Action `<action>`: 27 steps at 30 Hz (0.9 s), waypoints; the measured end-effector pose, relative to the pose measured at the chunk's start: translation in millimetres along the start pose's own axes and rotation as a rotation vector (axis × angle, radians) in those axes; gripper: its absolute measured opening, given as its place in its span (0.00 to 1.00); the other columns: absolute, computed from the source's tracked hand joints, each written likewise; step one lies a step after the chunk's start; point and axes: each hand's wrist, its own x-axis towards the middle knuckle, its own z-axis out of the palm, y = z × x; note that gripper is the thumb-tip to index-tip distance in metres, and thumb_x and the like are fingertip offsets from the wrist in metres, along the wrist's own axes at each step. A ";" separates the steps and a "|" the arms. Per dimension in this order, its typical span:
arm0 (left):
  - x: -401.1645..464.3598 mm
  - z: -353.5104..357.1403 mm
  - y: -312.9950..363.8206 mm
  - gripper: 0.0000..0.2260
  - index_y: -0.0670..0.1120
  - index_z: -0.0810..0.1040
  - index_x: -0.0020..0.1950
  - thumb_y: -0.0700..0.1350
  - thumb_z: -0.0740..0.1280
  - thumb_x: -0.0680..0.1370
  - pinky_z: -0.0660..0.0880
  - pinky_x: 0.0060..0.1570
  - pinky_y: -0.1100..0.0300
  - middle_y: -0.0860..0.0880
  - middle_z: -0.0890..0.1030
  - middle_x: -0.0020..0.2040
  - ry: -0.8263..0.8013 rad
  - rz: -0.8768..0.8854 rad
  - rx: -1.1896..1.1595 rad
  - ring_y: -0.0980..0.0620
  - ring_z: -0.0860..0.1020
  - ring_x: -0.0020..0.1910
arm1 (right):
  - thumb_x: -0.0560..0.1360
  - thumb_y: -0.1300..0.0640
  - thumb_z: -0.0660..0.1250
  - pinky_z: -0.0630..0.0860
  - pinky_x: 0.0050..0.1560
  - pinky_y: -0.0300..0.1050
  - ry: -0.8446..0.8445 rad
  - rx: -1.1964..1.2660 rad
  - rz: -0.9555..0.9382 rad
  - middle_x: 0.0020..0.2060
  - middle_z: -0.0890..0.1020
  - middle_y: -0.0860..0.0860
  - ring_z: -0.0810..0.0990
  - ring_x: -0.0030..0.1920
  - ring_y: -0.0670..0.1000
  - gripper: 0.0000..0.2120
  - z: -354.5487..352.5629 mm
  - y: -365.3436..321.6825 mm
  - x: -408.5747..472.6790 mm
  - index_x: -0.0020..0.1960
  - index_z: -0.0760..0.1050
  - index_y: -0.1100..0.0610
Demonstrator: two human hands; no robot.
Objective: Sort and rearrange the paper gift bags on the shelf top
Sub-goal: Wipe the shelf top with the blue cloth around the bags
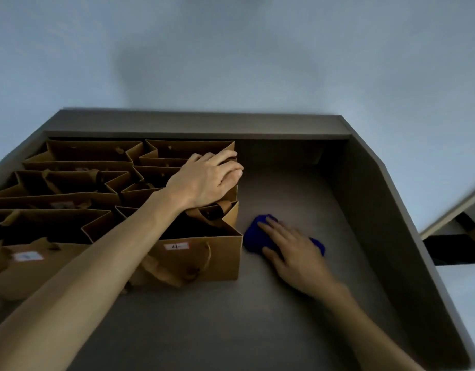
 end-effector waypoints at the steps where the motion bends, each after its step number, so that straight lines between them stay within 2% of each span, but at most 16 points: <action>1: 0.0 0.5 0.7 0.22 0.55 0.70 0.71 0.58 0.45 0.83 0.61 0.69 0.45 0.52 0.62 0.77 0.007 0.007 -0.003 0.48 0.67 0.71 | 0.79 0.36 0.48 0.44 0.77 0.50 -0.021 -0.003 -0.057 0.76 0.45 0.37 0.44 0.76 0.42 0.27 4.8 -13.3 -29.9 0.76 0.45 0.35; 3: -1.4 1.0 1.9 0.22 0.55 0.70 0.71 0.58 0.45 0.83 0.61 0.68 0.44 0.52 0.63 0.76 0.010 0.008 -0.004 0.47 0.68 0.71 | 0.76 0.33 0.43 0.35 0.73 0.43 -0.063 0.020 -0.125 0.73 0.39 0.33 0.37 0.74 0.38 0.27 9.5 -24.5 -78.9 0.73 0.40 0.31; 5: -2.3 1.9 3.0 0.21 0.55 0.70 0.71 0.57 0.46 0.84 0.61 0.69 0.44 0.52 0.63 0.76 0.012 0.005 -0.003 0.47 0.67 0.71 | 0.77 0.36 0.45 0.31 0.68 0.36 -0.085 0.000 -0.116 0.71 0.38 0.30 0.36 0.72 0.35 0.24 8.2 -14.3 -102.8 0.70 0.38 0.28; 7: -3.7 1.9 4.6 0.20 0.54 0.70 0.71 0.56 0.47 0.84 0.62 0.68 0.45 0.51 0.63 0.76 0.022 0.005 -0.008 0.47 0.67 0.71 | 0.79 0.40 0.51 0.37 0.71 0.35 -0.019 -0.007 -0.087 0.74 0.45 0.33 0.44 0.74 0.37 0.26 1.0 7.3 -101.1 0.71 0.42 0.30; 9: -5.3 1.1 6.2 0.20 0.53 0.70 0.71 0.55 0.48 0.84 0.62 0.68 0.45 0.51 0.64 0.76 0.028 0.006 -0.009 0.47 0.67 0.71 | 0.80 0.47 0.59 0.52 0.75 0.43 0.066 0.064 0.016 0.77 0.56 0.41 0.56 0.76 0.44 0.28 -8.8 38.7 -76.9 0.75 0.50 0.38; 10: -6.2 1.1 6.7 0.20 0.53 0.70 0.71 0.55 0.47 0.84 0.62 0.68 0.45 0.51 0.64 0.76 0.028 0.005 -0.009 0.47 0.68 0.71 | 0.81 0.49 0.60 0.56 0.75 0.47 0.084 0.093 0.096 0.77 0.59 0.45 0.59 0.76 0.48 0.28 -14.0 55.3 -58.6 0.77 0.53 0.41; 13: -7.2 0.0 7.6 0.20 0.53 0.71 0.71 0.55 0.48 0.84 0.63 0.67 0.45 0.51 0.64 0.76 0.025 0.002 -0.015 0.46 0.67 0.71 | 0.81 0.47 0.59 0.62 0.73 0.54 0.093 0.104 0.269 0.77 0.61 0.50 0.62 0.74 0.53 0.27 -24.2 81.2 -4.2 0.78 0.54 0.46; 16: -6.6 -1.7 8.8 0.20 0.52 0.71 0.70 0.54 0.48 0.84 0.63 0.67 0.43 0.50 0.64 0.76 0.012 0.001 -0.018 0.46 0.67 0.72 | 0.81 0.47 0.58 0.60 0.74 0.54 0.104 0.066 0.313 0.77 0.60 0.50 0.61 0.75 0.54 0.27 -19.1 69.6 6.0 0.78 0.54 0.47; 20: -4.6 -3.5 5.8 0.21 0.51 0.72 0.70 0.56 0.49 0.84 0.63 0.67 0.42 0.49 0.64 0.76 0.001 0.015 -0.048 0.46 0.66 0.72 | 0.82 0.44 0.55 0.54 0.76 0.51 0.097 0.031 0.100 0.78 0.57 0.44 0.56 0.77 0.48 0.27 -3.2 22.3 -54.9 0.78 0.53 0.43; 23: 1.5 -7.0 1.7 0.24 0.52 0.72 0.69 0.62 0.48 0.81 0.63 0.68 0.40 0.50 0.63 0.76 -0.068 -0.018 -0.095 0.47 0.64 0.73 | 0.81 0.39 0.49 0.37 0.74 0.39 0.000 -0.017 -0.102 0.77 0.49 0.38 0.44 0.76 0.40 0.27 14.8 -12.4 -111.8 0.78 0.48 0.39; 24: 4.3 -10.2 0.9 0.24 0.53 0.72 0.70 0.63 0.49 0.81 0.63 0.69 0.39 0.51 0.62 0.77 -0.114 -0.043 -0.114 0.47 0.63 0.74 | 0.81 0.39 0.48 0.35 0.71 0.38 -0.036 -0.024 -0.151 0.77 0.48 0.38 0.43 0.76 0.40 0.27 20.3 -17.9 -127.7 0.78 0.47 0.39; 25: 6.7 -14.8 0.9 0.24 0.53 0.71 0.70 0.63 0.51 0.81 0.62 0.70 0.40 0.52 0.61 0.77 -0.162 -0.064 -0.126 0.48 0.62 0.74 | 0.80 0.39 0.48 0.37 0.72 0.39 -0.043 -0.038 -0.190 0.77 0.50 0.38 0.45 0.76 0.40 0.27 24.1 -18.5 -140.8 0.78 0.48 0.39; 27: 8.2 -27.8 5.9 0.23 0.54 0.69 0.71 0.62 0.56 0.80 0.62 0.71 0.44 0.52 0.60 0.77 -0.199 -0.062 -0.111 0.48 0.60 0.75 | 0.80 0.41 0.51 0.51 0.73 0.45 -0.003 -0.050 -0.178 0.76 0.59 0.40 0.56 0.75 0.42 0.26 22.8 -6.7 -157.1 0.77 0.53 0.40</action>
